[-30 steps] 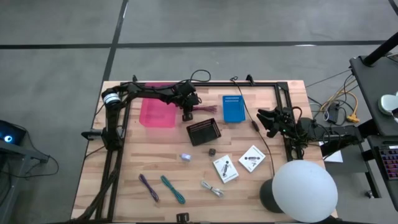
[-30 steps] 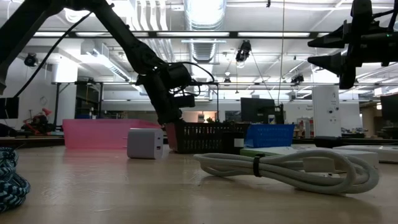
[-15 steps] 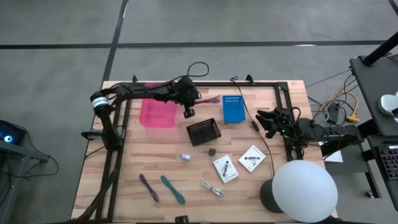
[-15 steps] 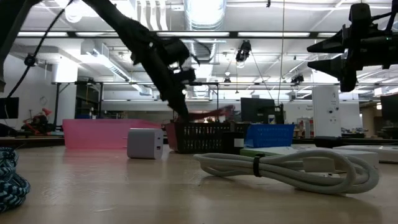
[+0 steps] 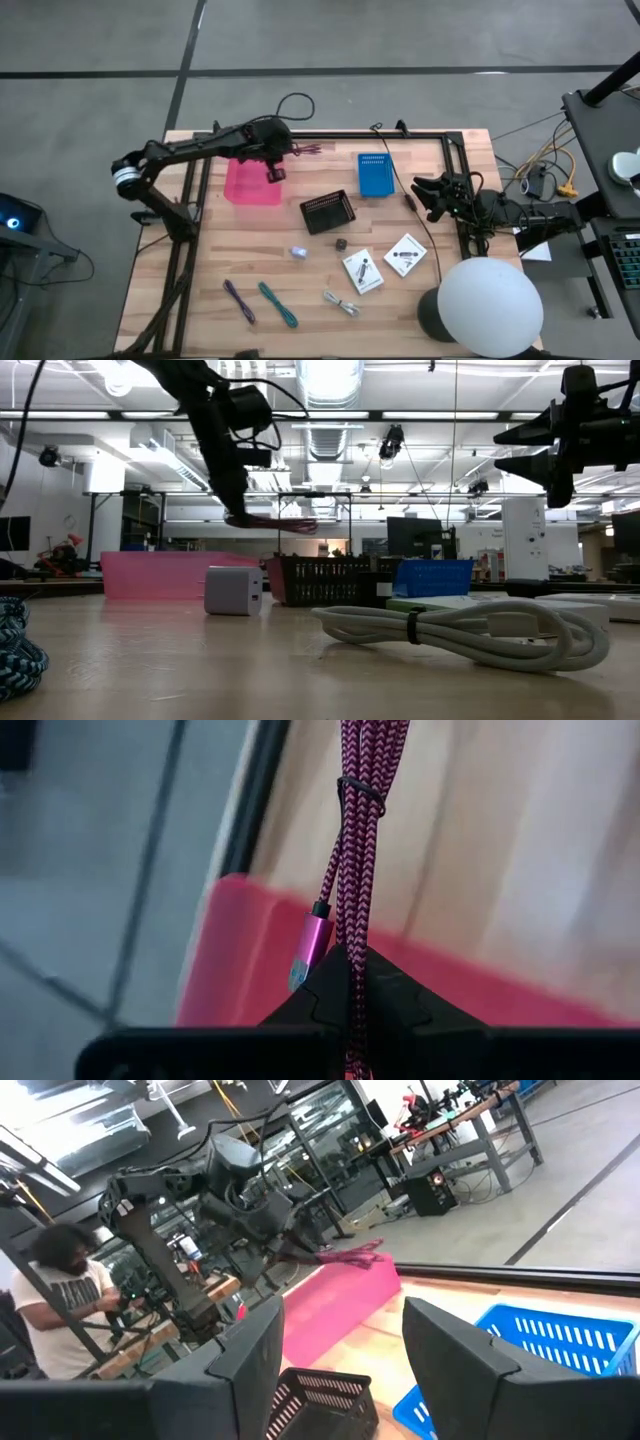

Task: Pick and place items into bin
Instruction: Put the pink charger cable into the pink bin

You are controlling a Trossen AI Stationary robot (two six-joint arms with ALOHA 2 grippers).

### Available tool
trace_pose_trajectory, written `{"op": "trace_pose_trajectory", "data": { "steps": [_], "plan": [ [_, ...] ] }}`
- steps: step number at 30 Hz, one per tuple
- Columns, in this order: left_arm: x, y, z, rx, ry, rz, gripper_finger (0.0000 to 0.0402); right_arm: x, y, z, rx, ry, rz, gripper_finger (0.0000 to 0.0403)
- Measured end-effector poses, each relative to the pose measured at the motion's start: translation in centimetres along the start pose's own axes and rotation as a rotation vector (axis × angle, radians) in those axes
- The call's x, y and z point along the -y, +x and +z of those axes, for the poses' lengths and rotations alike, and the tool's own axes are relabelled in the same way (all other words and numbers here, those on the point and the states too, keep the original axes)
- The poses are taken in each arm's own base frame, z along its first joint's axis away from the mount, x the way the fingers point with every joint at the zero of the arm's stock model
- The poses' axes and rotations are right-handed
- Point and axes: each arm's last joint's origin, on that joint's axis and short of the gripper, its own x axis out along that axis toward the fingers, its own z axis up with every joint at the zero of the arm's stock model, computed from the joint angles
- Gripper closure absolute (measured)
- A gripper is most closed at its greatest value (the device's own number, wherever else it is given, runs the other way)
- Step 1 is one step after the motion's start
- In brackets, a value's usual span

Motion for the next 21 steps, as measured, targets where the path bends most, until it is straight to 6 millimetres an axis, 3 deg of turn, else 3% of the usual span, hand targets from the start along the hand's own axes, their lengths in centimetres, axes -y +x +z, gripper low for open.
{"op": "trace_pose_trajectory", "data": {
  "steps": [10,21],
  "plan": [
    [-2.7,-0.2,-2.8,-0.195,0.01,0.156,0.0401,0.0,0.0,0.0,-0.001,0.003,-0.001,0.0211],
    [-5.8,0.5,-5.0,-0.298,0.147,0.149,0.0402,0.0,0.0,0.0,-0.003,0.002,-0.002,0.0211]
  ]
}}
